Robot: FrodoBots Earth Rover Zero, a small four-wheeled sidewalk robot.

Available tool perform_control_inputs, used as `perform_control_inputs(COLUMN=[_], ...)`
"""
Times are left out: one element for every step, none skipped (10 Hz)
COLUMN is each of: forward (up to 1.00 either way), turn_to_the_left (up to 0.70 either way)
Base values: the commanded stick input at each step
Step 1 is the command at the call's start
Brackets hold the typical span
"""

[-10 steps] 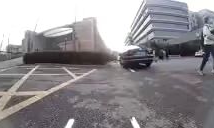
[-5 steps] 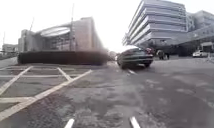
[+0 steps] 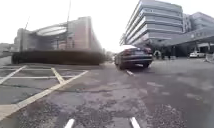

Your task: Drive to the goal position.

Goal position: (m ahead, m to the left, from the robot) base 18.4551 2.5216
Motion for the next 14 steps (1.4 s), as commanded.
perform_control_inputs(forward=[0.70, 0.70, 0.70, 0.70, 0.70, 0.70, 0.70, 0.70, 0.70, 0.70, 0.70, 0.70, 0.70, 0.70], turn_to_the_left=[0.00, 0.00, -0.04, -0.09, -0.14, -0.13, -0.02, 0.00, 0.00, -0.01, -0.11, -0.13, -0.14, -0.14])
